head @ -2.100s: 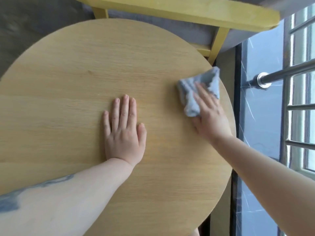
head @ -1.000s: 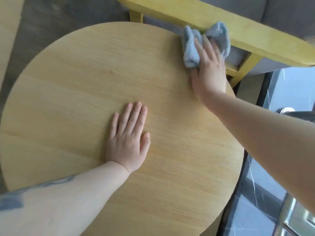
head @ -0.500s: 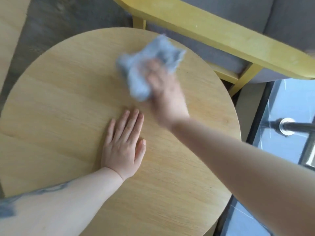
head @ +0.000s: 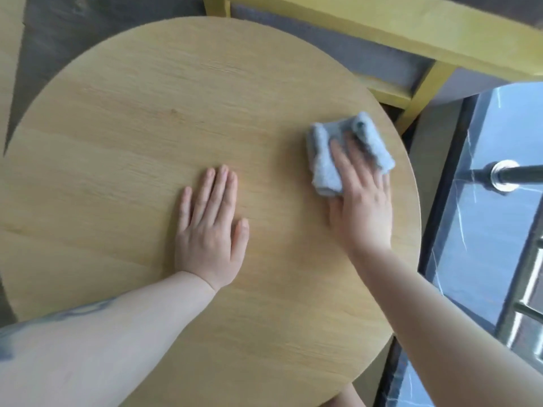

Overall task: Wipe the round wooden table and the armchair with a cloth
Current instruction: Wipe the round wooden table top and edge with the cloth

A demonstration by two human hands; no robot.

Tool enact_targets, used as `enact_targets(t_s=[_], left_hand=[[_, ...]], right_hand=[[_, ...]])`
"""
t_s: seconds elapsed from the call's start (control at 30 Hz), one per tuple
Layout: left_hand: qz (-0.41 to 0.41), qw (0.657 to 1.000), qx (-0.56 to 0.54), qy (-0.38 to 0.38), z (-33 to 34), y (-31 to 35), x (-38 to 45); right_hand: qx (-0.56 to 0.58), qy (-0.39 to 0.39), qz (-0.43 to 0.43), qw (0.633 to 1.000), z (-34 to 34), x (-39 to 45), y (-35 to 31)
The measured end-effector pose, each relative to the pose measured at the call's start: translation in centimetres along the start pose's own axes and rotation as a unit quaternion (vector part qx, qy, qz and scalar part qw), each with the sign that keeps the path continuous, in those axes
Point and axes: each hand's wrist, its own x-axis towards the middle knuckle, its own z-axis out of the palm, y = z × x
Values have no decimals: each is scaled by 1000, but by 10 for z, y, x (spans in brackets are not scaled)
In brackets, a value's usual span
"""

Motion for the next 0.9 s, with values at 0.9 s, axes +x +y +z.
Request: enact_targets(t_s=[0.9], left_hand=[[31, 999, 7, 35, 11, -6, -1]], right_hand=[[-45, 70, 206, 975, 27, -83, -101]])
